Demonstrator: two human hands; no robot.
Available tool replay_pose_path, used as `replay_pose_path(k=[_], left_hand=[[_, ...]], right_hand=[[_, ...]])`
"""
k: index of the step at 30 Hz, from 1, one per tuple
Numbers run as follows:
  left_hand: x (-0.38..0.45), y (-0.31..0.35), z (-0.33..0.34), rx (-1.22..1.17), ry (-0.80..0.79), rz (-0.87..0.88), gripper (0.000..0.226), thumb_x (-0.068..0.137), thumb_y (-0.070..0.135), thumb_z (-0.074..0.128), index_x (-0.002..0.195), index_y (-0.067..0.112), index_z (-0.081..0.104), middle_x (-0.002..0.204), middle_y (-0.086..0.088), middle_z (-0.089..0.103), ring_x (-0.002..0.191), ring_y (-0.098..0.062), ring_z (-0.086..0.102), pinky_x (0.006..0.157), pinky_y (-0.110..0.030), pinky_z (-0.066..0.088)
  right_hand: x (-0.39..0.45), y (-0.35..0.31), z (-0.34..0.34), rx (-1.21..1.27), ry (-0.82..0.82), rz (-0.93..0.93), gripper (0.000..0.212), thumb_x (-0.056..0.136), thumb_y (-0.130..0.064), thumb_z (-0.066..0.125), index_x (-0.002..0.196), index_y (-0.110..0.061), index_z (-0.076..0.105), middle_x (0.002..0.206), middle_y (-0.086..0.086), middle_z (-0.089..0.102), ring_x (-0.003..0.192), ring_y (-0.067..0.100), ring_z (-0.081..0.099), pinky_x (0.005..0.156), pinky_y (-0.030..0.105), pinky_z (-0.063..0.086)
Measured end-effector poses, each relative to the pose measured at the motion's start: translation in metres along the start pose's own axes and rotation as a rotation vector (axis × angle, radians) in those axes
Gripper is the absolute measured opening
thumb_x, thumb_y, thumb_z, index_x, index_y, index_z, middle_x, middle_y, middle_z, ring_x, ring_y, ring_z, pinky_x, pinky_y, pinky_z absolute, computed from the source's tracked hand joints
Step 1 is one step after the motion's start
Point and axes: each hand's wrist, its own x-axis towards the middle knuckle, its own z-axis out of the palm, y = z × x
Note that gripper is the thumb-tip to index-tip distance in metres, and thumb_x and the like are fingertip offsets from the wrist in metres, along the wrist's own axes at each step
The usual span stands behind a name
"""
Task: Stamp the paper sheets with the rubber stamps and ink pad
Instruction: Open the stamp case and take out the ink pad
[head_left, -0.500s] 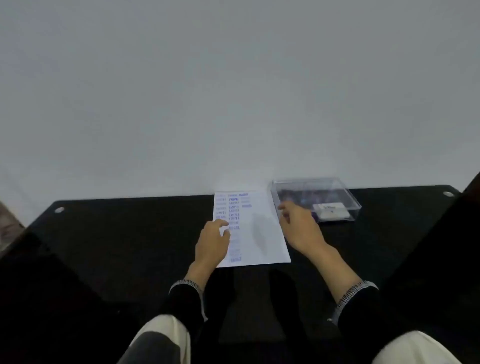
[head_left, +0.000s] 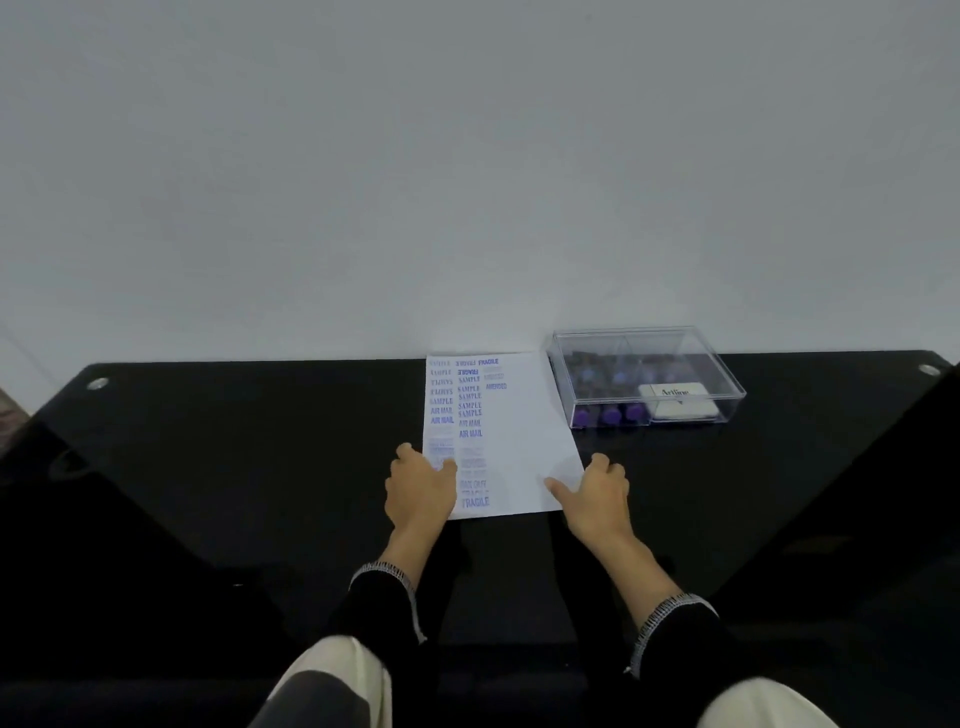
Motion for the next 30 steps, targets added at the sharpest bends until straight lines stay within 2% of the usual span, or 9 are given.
replay_pose_path(k=[4, 6, 8, 11, 14, 16, 22, 26, 30], left_hand=[[0.006, -0.005, -0.002, -0.055, -0.107, -0.103, 0.044, 0.091, 0.041, 0.061, 0.120, 0.009, 0.050, 0.113, -0.005, 0.060, 0.097, -0.023, 0.062, 0.074, -0.035, 0.051], [0.004, -0.009, 0.000, -0.070, -0.132, -0.060, 0.020, 0.093, 0.034, 0.057, 0.105, 0.018, 0.060, 0.101, 0.002, 0.066, 0.085, -0.016, 0.065, 0.067, -0.030, 0.051], [0.001, -0.012, 0.001, -0.044, -0.086, 0.025, 0.012, 0.095, 0.029, 0.053, 0.095, 0.020, 0.061, 0.098, 0.003, 0.067, 0.081, -0.014, 0.064, 0.062, -0.027, 0.050], [-0.006, -0.016, 0.000, -0.177, -0.074, 0.076, 0.009, 0.098, 0.024, 0.052, 0.103, 0.016, 0.053, 0.105, 0.001, 0.063, 0.088, -0.016, 0.063, 0.063, -0.025, 0.048], [-0.011, -0.020, -0.004, -0.338, -0.122, 0.090, 0.013, 0.099, 0.020, 0.052, 0.111, 0.015, 0.050, 0.110, -0.001, 0.062, 0.093, -0.016, 0.064, 0.069, -0.027, 0.054], [-0.019, -0.026, -0.006, -0.396, -0.122, 0.124, 0.015, 0.100, 0.019, 0.052, 0.113, 0.016, 0.049, 0.108, 0.001, 0.061, 0.090, -0.012, 0.064, 0.064, -0.022, 0.052], [-0.040, -0.040, -0.002, -0.496, -0.092, 0.237, 0.021, 0.101, 0.022, 0.050, 0.121, 0.019, 0.048, 0.108, 0.005, 0.065, 0.087, -0.009, 0.069, 0.062, -0.021, 0.056], [-0.044, -0.035, 0.001, -0.561, -0.049, 0.249, 0.026, 0.100, 0.023, 0.051, 0.126, 0.025, 0.048, 0.105, 0.008, 0.068, 0.088, -0.007, 0.070, 0.066, -0.025, 0.059], [-0.047, -0.034, 0.001, -0.555, 0.003, 0.274, 0.030, 0.100, 0.020, 0.050, 0.128, 0.032, 0.046, 0.103, 0.015, 0.065, 0.087, -0.002, 0.067, 0.060, -0.013, 0.052]], right_hand=[[0.005, 0.004, 0.006, -0.022, -0.022, 0.051, 0.072, 0.081, -0.034, 0.075, 0.132, 0.002, 0.038, 0.133, 0.020, 0.042, 0.125, 0.033, 0.037, 0.102, 0.039, 0.038], [0.006, 0.006, 0.006, -0.018, -0.034, 0.058, 0.073, 0.078, -0.034, 0.077, 0.130, 0.001, 0.040, 0.132, 0.019, 0.042, 0.125, 0.032, 0.036, 0.102, 0.038, 0.037], [0.005, 0.007, 0.006, -0.004, -0.052, 0.065, 0.071, 0.076, -0.034, 0.079, 0.128, -0.001, 0.042, 0.131, 0.017, 0.040, 0.125, 0.031, 0.034, 0.102, 0.037, 0.036], [0.001, 0.006, 0.006, -0.007, -0.095, 0.058, 0.061, 0.077, -0.029, 0.078, 0.122, -0.003, 0.046, 0.129, 0.015, 0.037, 0.124, 0.031, 0.034, 0.099, 0.035, 0.037], [-0.005, 0.004, 0.004, 0.117, -0.115, 0.032, 0.055, 0.078, -0.013, 0.077, 0.119, -0.002, 0.043, 0.126, 0.016, 0.040, 0.117, 0.030, 0.045, 0.090, 0.031, 0.041], [-0.008, 0.006, 0.001, 0.161, -0.122, 0.023, 0.056, 0.079, -0.010, 0.076, 0.121, -0.002, 0.040, 0.124, 0.016, 0.045, 0.112, 0.028, 0.049, 0.083, 0.028, 0.042], [-0.016, 0.018, 0.001, 0.207, -0.122, -0.020, 0.041, 0.082, -0.013, 0.073, 0.117, -0.007, 0.052, 0.117, 0.008, 0.044, 0.102, 0.022, 0.051, 0.091, 0.029, 0.045], [-0.016, 0.025, 0.003, 0.227, -0.076, -0.070, 0.028, 0.088, -0.019, 0.067, 0.112, -0.011, 0.056, 0.114, 0.006, 0.042, 0.105, 0.021, 0.051, 0.085, 0.024, 0.041], [-0.002, 0.024, -0.003, 0.253, 0.048, -0.087, 0.039, 0.093, -0.023, 0.060, 0.127, -0.006, 0.050, 0.118, 0.006, 0.044, 0.107, 0.020, 0.050, 0.089, 0.028, 0.043]])
